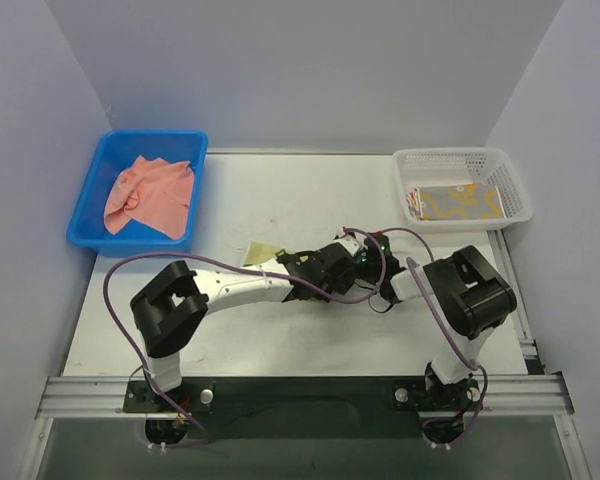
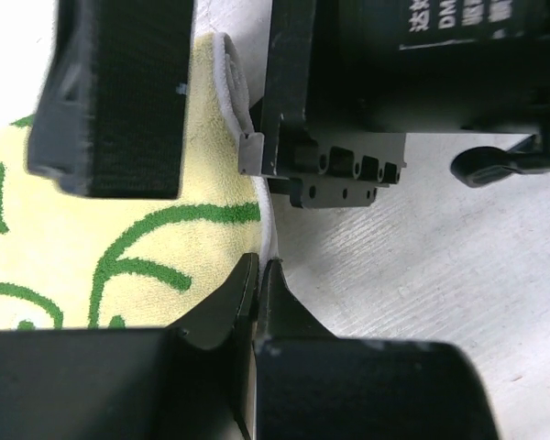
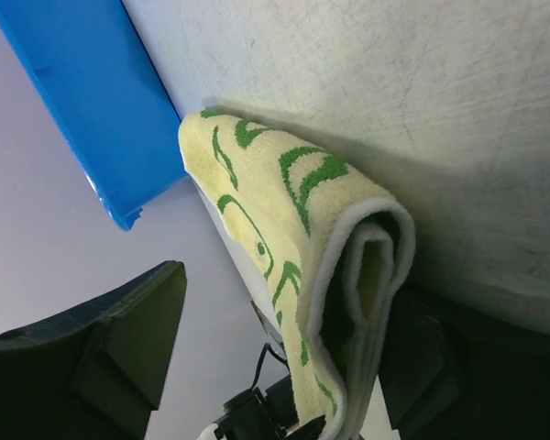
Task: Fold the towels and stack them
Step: Neatly place the folded towel into the bin
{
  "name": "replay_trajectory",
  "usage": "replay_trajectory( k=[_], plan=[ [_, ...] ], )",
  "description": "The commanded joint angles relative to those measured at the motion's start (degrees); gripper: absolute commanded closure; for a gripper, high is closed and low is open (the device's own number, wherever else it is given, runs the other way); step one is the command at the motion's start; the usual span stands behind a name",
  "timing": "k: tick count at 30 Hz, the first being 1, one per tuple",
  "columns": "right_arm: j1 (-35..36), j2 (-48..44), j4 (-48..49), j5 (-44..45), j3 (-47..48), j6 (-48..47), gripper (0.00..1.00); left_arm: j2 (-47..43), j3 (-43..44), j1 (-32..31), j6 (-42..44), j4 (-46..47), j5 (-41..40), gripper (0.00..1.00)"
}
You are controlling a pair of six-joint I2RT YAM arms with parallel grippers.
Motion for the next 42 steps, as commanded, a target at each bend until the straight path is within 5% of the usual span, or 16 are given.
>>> replay_trajectory(
  k=[1,5,7,10,14,20,32,38,42],
  plan=[
    [0.5,4.8,-7.3,4.4,-2.0,-2.3,0.26,-2.6,0.7,0.2,-1.1,2.2,1.3,1.00],
    [0.5,4.9,-6.9,4.3,-1.7,-3.7,0.55,-2.2,0.6,0.1,-1.9,2.3,2.2,1.00],
    [0.5,4.6,-7.7,4.4,-1.2,-5.6,0.81,-2.0,0.8,0.1,-2.5,2.2,2.5,0.98],
    [0.4,3.6,-10.1,4.5,0.2,-8.9,1.00,-1.9,1.1,0.2,-4.5,2.2,3.0,0.81],
    [-1.6,2.3,-13.9,3.6,2.4,-13.9,1.00,-3.6,1.7,0.8,-5.4,1.8,4.1,0.38],
    [-6.6,0.7,-30.1,-1.4,12.2,-31.6,1.00,-11.5,-0.4,5.9,-7.1,0.4,6.8,0.04],
    [-13.8,1.4,-71.3,10.3,45.2,-65.3,1.00,-25.5,-8.3,33.4,4.1,-6.1,16.7,0.02],
    [-18.4,4.5,-83.4,13.8,60.9,-77.7,1.00,-29.7,-15.2,37.7,8.5,-6.3,23.7,0.05],
    [-22.7,7.6,-88.9,16.8,73.5,-82.8,1.00,-29.1,-16.4,38.3,9.1,-6.4,17.7,0.03]
  ],
)
